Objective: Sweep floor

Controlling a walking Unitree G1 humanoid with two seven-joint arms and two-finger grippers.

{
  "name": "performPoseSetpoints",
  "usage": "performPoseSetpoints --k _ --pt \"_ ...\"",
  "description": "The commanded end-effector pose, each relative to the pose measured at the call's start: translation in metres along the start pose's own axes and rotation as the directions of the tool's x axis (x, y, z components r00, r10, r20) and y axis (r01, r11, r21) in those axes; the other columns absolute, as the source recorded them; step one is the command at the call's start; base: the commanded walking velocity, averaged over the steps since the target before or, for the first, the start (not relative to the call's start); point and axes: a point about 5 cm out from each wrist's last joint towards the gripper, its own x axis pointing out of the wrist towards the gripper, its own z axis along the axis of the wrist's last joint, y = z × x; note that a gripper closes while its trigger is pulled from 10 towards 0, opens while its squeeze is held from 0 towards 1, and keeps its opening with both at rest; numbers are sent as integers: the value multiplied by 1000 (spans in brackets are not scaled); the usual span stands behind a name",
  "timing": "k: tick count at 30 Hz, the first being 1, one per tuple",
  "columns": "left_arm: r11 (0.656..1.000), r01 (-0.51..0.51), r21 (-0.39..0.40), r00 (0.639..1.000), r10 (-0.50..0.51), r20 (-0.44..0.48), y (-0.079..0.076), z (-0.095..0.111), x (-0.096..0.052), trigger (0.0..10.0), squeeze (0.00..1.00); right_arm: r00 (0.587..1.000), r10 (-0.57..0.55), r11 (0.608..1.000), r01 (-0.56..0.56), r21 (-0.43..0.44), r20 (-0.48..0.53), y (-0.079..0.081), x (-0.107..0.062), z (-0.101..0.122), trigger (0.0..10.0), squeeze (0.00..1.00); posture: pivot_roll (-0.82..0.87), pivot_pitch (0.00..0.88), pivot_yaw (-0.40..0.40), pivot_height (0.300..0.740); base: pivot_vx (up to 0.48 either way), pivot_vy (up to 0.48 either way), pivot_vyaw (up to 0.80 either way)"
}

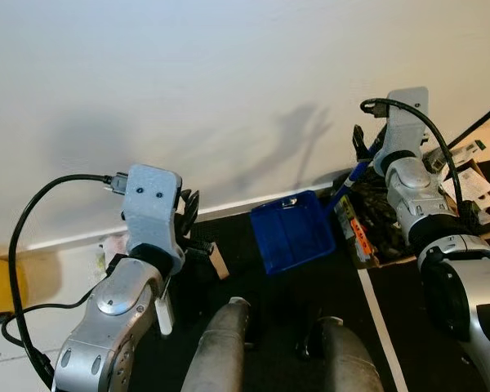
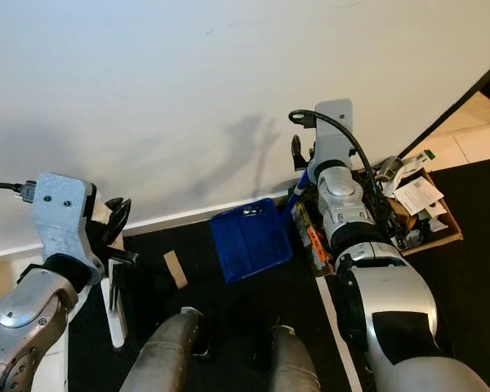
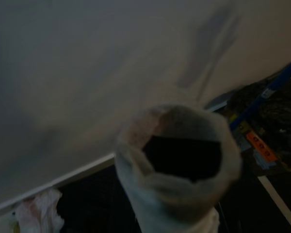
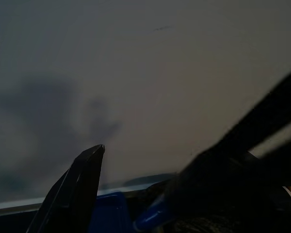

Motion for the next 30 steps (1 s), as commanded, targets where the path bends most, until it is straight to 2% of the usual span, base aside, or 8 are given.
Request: performPoseSetpoints --k 1,4,5,6,8,27,28,30 --pt "999 -24 34 1000 24 -2 4 3 -7 10000 0 999 -4 1000 4 5 -47 -2 -2 -9 9216 0 439 454 8 740 0 0 0" --pt "999 -38 37 999 38 -8 6 4 -11 10000 0 998 -10 999 8 -35 -64 -3 -2 -10 4000 0 454 457 9 740 0 0 0" --pt "999 -38 37 999 38 -8 6 4 -11 10000 0 998 -10 999 8 -35 -64 -3 -2 -10 4000 0 454 457 9 740 0 0 0" --pt "998 -42 37 999 42 -11 7 5 -12 10000 0 998 -10 999 7 -50 -66 -3 -2 -10 902 0 459 460 12 740 0 0 0" --pt "998 -48 36 999 49 -20 8 4 -14 10000 0 998 -9 997 5 -71 -60 -4 -1 -8 0 0 463 462 15 740 0 0 0" --pt "998 -53 16 999 54 -5 3 -4 7 10000 0 1000 -31 998 31 -59 -1 -18 1 3 0 0 367 342 -34 740 0 0 0" --pt "998 -58 17 998 58 8 5 -4 11 10000 0 1000 -18 999 18 -50 10 -17 0 4 10000 0 349 309 -38 740 0 0 0" --pt "998 -66 15 997 66 37 11 1 17 10000 0 999 8 999 -6 -40 39 -14 -1 4 10000 0 331 279 -44 740 0 0 0"
